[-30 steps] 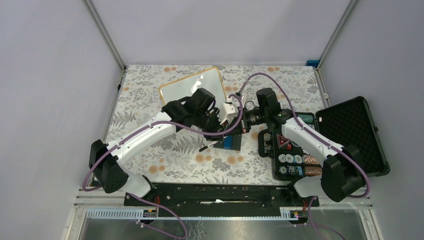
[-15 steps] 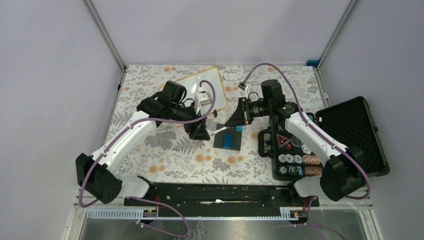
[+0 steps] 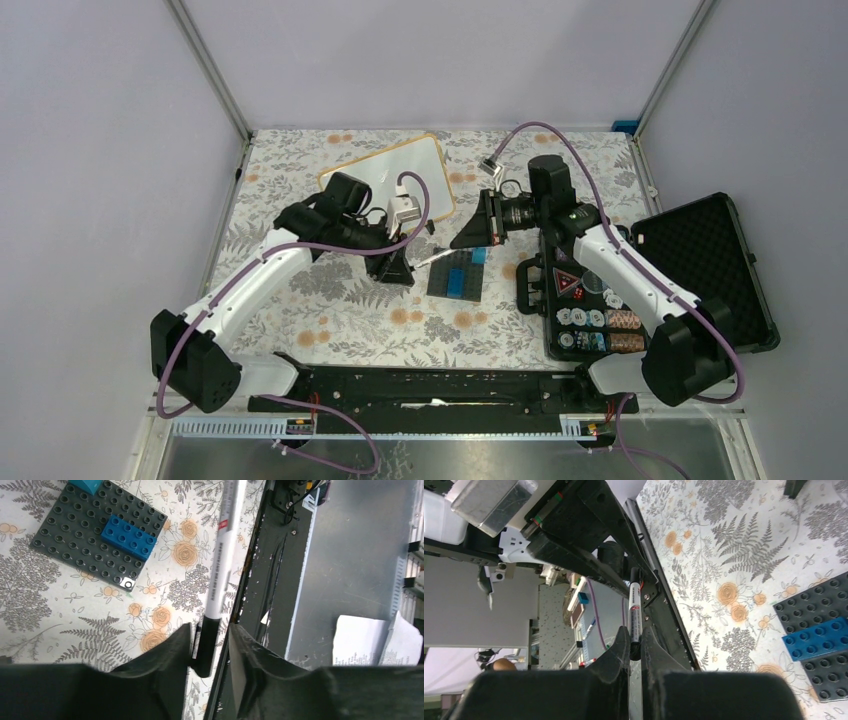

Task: Write a sentence on the whiteboard
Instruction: Pass from the right arm to the left, then hold the whiteboard marker, then open the pen cap from the whiteboard marker.

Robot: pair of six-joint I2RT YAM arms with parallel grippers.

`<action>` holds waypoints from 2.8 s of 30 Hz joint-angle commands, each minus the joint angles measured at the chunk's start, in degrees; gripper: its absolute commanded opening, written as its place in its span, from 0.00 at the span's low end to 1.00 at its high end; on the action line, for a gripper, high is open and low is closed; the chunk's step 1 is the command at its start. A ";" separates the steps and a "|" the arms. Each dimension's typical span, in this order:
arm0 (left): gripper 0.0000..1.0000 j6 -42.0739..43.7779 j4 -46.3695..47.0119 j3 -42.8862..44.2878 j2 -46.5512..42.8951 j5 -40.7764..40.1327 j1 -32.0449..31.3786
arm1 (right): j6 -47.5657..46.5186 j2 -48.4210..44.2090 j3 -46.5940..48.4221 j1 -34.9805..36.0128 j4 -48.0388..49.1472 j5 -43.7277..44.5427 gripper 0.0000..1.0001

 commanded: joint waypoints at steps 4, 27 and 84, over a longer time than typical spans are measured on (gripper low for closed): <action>0.01 1.43 2.50 -0.65 -1.33 3.53 -0.10 | 1.33 -1.89 -0.88 -0.11 4.33 -6.68 0.26; 0.00 6.36 -2.79 2.78 0.84 4.59 -4.50 | -2.81 1.04 -1.36 6.15 1.21 -9.97 0.47; 0.00 6.49 -2.82 2.88 2.16 3.24 -7.22 | -7.54 1.52 -1.60 10.80 -3.43 -5.68 0.01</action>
